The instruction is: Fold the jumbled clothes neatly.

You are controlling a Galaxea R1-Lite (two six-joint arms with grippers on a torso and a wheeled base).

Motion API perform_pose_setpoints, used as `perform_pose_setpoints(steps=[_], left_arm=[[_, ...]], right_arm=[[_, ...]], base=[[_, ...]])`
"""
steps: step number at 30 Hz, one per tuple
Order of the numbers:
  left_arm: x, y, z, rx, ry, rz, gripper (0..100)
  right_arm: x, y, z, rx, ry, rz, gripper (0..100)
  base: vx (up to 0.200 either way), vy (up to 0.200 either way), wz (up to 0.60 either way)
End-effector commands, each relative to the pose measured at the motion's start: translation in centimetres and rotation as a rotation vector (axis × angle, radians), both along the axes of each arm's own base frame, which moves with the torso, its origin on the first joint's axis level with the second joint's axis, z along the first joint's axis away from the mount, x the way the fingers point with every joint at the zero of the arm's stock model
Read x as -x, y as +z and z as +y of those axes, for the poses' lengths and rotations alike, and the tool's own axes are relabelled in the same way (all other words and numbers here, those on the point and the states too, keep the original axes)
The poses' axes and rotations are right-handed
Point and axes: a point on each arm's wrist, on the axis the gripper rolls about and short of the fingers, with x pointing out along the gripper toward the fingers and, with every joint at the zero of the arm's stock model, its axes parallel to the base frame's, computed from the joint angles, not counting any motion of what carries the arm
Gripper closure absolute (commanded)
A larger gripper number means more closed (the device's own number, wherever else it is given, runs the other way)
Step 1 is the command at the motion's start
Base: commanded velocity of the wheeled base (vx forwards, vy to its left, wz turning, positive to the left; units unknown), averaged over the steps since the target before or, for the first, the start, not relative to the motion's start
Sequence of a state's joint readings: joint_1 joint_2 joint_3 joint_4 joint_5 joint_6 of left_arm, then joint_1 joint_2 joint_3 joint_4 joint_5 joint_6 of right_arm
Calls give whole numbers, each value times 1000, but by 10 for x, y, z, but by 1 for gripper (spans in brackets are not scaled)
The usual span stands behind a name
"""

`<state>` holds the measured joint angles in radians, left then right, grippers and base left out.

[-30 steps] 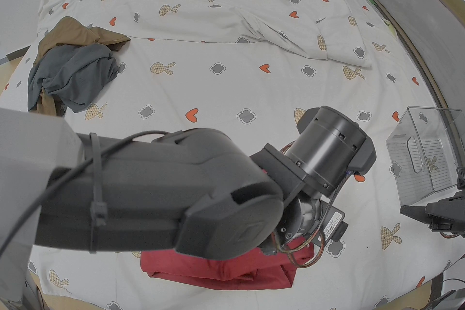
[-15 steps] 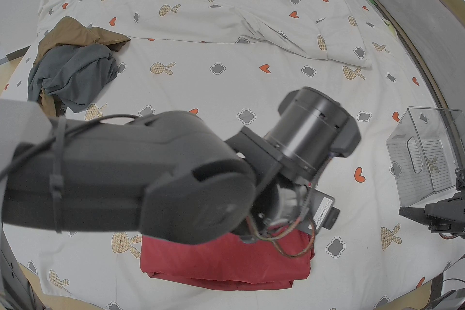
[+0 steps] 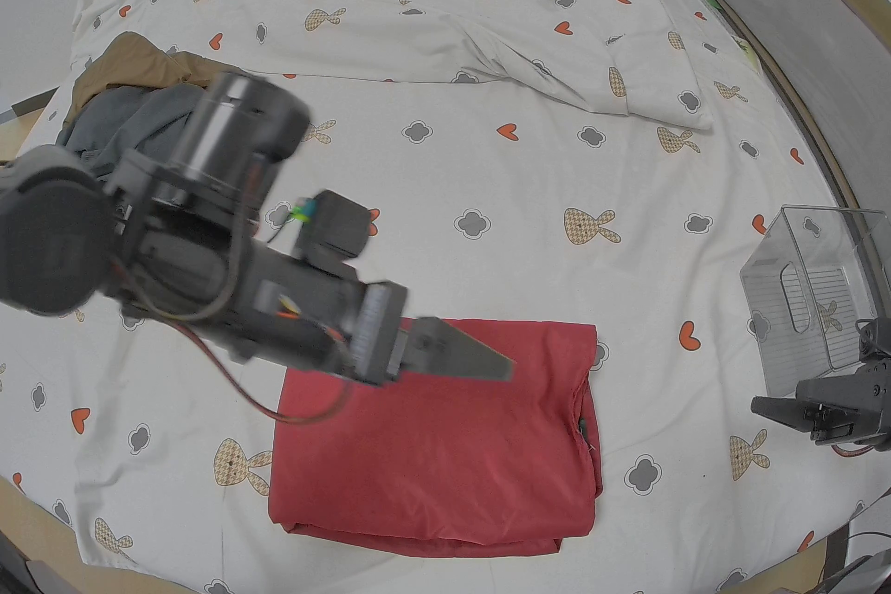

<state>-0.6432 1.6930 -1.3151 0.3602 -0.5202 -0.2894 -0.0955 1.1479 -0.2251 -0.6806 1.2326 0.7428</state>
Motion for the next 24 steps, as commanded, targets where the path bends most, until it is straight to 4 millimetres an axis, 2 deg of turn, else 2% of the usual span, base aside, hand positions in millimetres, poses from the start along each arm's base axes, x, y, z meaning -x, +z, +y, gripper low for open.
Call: perform_pose_setpoints(steps=[1, 2, 3, 4, 5, 6, 7, 8, 9, 10, 11, 12, 13, 14, 15, 16, 17, 19, 21, 22, 24], left_arm=[[73, 47, 122, 264, 101, -107, 0], [88, 51, 127, 248, 139, -171, 0], [88, 51, 127, 248, 139, -171, 0], [96, 51, 130, 222, 172, -218, 0], [103, 51, 133, 176, 217, -278, 0], [104, 50, 133, 166, 226, -289, 0], [106, 47, 136, 97, 269, -352, 0], [106, 44, 137, 26, 310, -420, 0], [106, 44, 138, 21, 315, -424, 0], [106, 43, 139, -17, 359, -455, 0], [108, 43, 140, -30, 395, -476, 0], [109, 44, 141, -26, 407, -492, 0], [109, 44, 141, -26, 407, -492, 0], [111, 47, 142, 0, 427, -520, 0], [112, 48, 142, 7, 435, -528, 0], [112, 50, 144, 16, 468, -553, 0], [112, 50, 144, 17, 473, -557, 0], [111, 53, 144, 36, 509, -589, 0], [112, 53, 145, 44, 523, -585, 0], [113, 54, 146, 54, 536, -580, 0], [113, 53, 148, 58, 564, -558, 0]], right_arm=[[4, 23, -2, -27, -71, -19, 0], [2, 30, -5, -26, -91, -35, 0], [2, 30, -5, -26, -91, -35, 0], [-3, 37, -7, -24, -104, -46, 0], [-21, 47, -11, -25, -114, -41, 0], [-27, 48, -12, -25, -115, -35, 0], [-59, 56, -16, -29, -111, -14, 0], [-83, 63, -16, -29, -94, -17, 0], [-88, 64, -16, -29, -90, -17, 0], [-108, 67, -9, -31, -52, -6, 0], [-108, 67, -9, -31, -52, -6, 0], [-142, 69, 4, -34, 3, 24, 0], [-142, 69, 4, -34, 3, 24, 0], [-161, 77, 15, -31, 12, 29, 0], [-163, 81, 18, -28, 3, 25, 0], [-164, 95, 37, -14, -32, -7, 0], [-165, 97, 40, -12, -41, -10, 0], [-164, 115, 59, 7, -96, -56, 0], [-157, 118, 64, 31, -130, -64, 0], [-151, 117, 72, 76, -176, -69, 0], [-148, 101, 98, 260, -350, -68, 0]], base=[[0, 0, 0], [0, 0, 0], [0, 0, 0], [0, 0, 0], [0, 0, 0], [0, 0, 0], [0, 0, 0], [0, 0, 0], [0, 0, 0], [0, 0, 0], [0, 0, 0], [0, 0, 0], [0, 0, 0], [0, 0, 0], [0, 0, 0], [0, 0, 0], [0, 0, 0], [0, 0, 0], [0, 0, 0], [0, 0, 0], [0, 0, 0]])
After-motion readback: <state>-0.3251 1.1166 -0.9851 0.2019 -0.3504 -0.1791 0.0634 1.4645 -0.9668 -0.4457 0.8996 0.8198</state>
